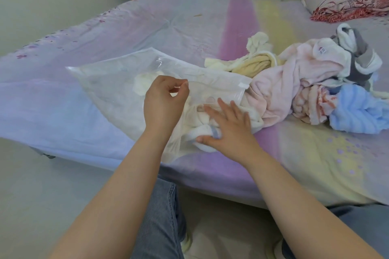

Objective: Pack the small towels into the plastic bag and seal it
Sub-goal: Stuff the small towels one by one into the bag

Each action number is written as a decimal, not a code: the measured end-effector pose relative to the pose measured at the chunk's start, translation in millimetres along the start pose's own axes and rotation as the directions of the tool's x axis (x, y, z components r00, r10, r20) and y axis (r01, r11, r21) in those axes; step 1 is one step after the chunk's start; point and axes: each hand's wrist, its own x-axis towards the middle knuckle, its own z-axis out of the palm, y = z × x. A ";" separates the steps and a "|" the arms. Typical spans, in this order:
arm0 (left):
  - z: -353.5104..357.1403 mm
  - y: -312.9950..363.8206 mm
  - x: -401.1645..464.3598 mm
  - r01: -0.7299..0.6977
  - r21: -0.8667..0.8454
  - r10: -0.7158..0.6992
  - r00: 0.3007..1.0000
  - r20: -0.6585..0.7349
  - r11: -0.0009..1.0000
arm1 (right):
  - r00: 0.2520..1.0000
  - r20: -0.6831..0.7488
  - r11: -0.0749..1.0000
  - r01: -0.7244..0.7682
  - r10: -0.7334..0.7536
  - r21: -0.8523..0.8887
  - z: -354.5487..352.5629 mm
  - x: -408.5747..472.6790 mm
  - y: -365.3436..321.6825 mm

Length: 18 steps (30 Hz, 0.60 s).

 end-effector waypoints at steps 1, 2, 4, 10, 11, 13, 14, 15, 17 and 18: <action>0.7 -1.6 -1.3 -0.016 0.023 0.016 1.000 0.002 1.000 | 0.993 -0.117 1.000 -0.014 0.017 0.027 -4.4 -1.4 5.3; 0.6 -2.4 -2.5 -0.025 0.036 0.025 1.000 0.004 0.999 | 0.982 -0.183 0.998 -0.051 0.056 0.031 -6.0 -3.0 15.6; -0.2 -3.4 -3.7 -0.040 0.051 0.040 0.999 0.005 0.998 | 0.983 -0.052 0.984 -0.175 0.175 0.018 -8.1 -9.2 37.2; 4.9 -3.2 -9.0 -0.038 0.065 0.037 0.999 0.029 0.997 | 0.954 0.077 0.957 -0.289 0.291 -0.034 -12.7 -8.7 20.3; 5.9 -3.5 -10.7 -0.033 0.055 0.031 0.999 0.031 0.998 | 0.951 0.070 0.954 -0.300 0.301 -0.018 -12.4 -7.4 10.0; 5.7 -3.7 -14.4 -0.014 0.024 0.013 0.999 0.039 1.000 | 0.939 0.095 0.925 -0.342 0.330 0.167 -12.5 -3.6 -8.8; 4.5 -3.9 -15.7 -0.006 0.005 0.005 0.999 0.042 1.000 | 0.926 0.108 0.868 -0.376 0.361 0.326 -13.5 -0.3 -20.0; 2.6 -3.3 -16.7 -0.002 -0.011 0.003 0.999 0.040 1.000 | 0.919 0.097 0.772 -0.376 0.383 0.512 -13.4 3.8 -31.0; -2.4 -1.3 -16.2 0.017 -0.047 -0.016 1.000 0.025 0.999 | 0.930 0.112 0.548 -0.301 0.350 0.780 -9.5 12.7 -49.6; -5.3 0.1 -15.1 0.032 -0.080 -0.030 0.999 0.016 0.996 | 0.949 0.172 0.468 -0.282 0.264 0.838 -5.1 16.9 -56.9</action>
